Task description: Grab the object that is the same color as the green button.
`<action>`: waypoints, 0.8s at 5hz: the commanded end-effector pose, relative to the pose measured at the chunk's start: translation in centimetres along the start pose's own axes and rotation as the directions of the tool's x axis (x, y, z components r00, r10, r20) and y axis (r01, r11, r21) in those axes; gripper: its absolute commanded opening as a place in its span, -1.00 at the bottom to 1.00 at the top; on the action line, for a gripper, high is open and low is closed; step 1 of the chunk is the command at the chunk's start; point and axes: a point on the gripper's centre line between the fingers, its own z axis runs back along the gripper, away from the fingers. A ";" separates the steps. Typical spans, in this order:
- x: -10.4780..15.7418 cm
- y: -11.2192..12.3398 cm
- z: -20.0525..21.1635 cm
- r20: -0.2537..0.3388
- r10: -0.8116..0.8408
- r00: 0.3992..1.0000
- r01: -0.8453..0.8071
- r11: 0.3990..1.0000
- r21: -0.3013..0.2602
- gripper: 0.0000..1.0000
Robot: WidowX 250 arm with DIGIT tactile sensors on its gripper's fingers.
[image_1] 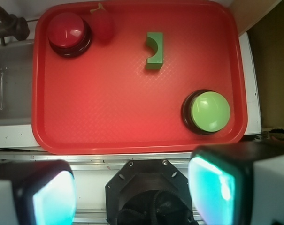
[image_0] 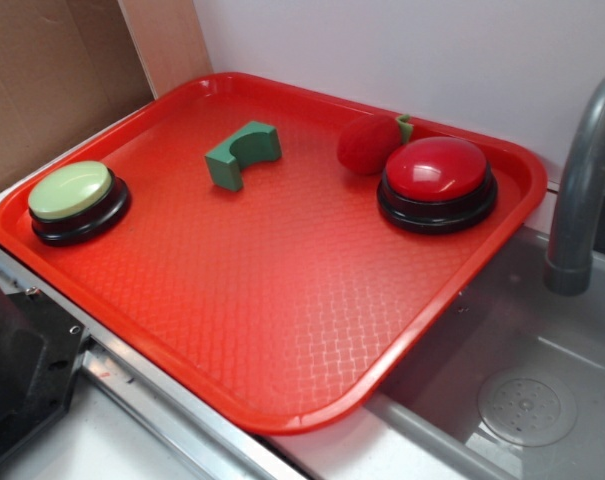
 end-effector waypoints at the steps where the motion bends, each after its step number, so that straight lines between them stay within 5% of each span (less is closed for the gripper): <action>1: 0.0 0.0 0.0 0.000 0.000 1.000 0.000 1.000 0.000 1.00; 2: 2.5 0.6 -1.2 0.018 0.026 1.000 -0.025 0.999 -0.020 1.00; 4: 7.2 3.2 -5.1 0.152 0.199 0.968 -0.199 0.980 -0.019 1.00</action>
